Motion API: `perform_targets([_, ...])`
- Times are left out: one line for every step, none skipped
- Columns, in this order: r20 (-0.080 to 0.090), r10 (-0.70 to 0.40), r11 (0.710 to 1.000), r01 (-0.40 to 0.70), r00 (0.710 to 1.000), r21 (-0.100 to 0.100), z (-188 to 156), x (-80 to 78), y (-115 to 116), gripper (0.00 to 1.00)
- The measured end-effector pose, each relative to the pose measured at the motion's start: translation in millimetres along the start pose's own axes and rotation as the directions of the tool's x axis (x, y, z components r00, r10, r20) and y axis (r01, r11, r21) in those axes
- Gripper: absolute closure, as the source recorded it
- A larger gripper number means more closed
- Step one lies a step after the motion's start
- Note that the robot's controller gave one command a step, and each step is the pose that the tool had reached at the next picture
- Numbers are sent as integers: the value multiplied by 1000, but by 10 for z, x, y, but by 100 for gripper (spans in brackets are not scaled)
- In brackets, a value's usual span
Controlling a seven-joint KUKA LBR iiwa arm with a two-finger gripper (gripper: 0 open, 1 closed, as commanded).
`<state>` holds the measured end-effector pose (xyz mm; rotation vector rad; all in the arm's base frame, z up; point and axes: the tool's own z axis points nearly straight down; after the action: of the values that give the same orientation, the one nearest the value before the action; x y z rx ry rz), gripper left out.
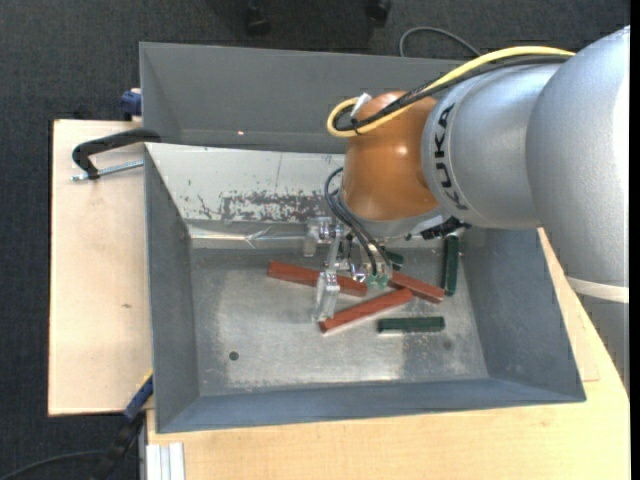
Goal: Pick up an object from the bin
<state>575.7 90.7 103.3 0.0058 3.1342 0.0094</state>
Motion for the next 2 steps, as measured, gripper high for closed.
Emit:
perform_targets([-3, 195, 981, -195, 981, 4, 23, 83, 312, 0])
perform_targets([-2, 385, 923, -385, 923, 5, 336, -160, 378, 0])
